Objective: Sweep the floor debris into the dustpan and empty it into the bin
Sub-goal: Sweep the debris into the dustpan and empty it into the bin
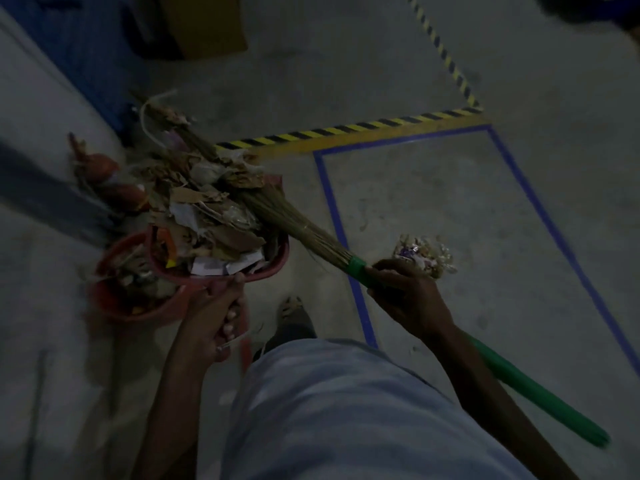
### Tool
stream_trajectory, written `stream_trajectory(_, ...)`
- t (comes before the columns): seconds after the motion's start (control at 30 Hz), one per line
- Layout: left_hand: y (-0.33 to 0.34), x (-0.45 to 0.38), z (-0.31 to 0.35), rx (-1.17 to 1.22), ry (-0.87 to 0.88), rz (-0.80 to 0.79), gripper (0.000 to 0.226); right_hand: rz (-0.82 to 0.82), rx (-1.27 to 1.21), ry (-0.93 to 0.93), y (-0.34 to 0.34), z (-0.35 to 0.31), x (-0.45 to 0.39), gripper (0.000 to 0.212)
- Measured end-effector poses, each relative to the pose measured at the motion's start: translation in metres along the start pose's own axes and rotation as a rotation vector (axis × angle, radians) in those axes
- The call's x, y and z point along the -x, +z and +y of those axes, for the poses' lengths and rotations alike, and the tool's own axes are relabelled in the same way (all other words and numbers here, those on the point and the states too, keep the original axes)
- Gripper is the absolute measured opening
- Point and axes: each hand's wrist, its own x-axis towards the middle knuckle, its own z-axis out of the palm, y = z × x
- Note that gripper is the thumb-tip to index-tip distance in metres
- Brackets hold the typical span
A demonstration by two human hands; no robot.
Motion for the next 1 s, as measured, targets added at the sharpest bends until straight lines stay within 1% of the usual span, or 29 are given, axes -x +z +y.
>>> stream_trajectory(0.1,-0.031,0.005,-0.017,0.08,0.005,0.042,0.046,-0.071,0.014,-0.079,0.017,-0.014,-0.018,0.039)
stream_trajectory(0.2,-0.055,0.009,-0.025,0.138,-0.005,0.087,0.046,-0.104,0.027,-0.133,0.036,-0.032,-0.034,0.04)
stream_trajectory(0.33,-0.089,-0.003,-0.028,0.178,0.012,0.141,0.048,-0.175,0.023,-0.169,0.07,-0.052,-0.059,0.039)
stream_trajectory(0.47,-0.134,-0.031,-0.026,0.231,-0.005,0.145,0.041,-0.2,0.063,-0.187,0.117,-0.071,-0.093,0.04)
stream_trajectory(0.57,-0.176,-0.062,-0.025,0.257,-0.034,0.141,0.038,-0.225,0.077,-0.183,0.159,-0.091,-0.121,0.041)
stream_trajectory(0.63,-0.207,-0.086,-0.027,0.271,-0.067,0.121,0.041,-0.263,0.101,-0.181,0.189,-0.106,-0.139,0.039)
stream_trajectory(0.77,-0.266,-0.126,-0.028,0.285,-0.145,0.103,0.039,-0.314,0.132,-0.129,0.242,-0.145,-0.173,0.037)
stream_trajectory(0.9,-0.317,-0.161,-0.037,0.283,-0.187,0.123,0.044,-0.368,0.162,-0.081,0.291,-0.18,-0.195,0.036)
stream_trajectory(1.0,-0.348,-0.188,-0.047,0.292,-0.233,0.118,0.041,-0.417,0.192,-0.048,0.325,-0.198,-0.209,0.039)
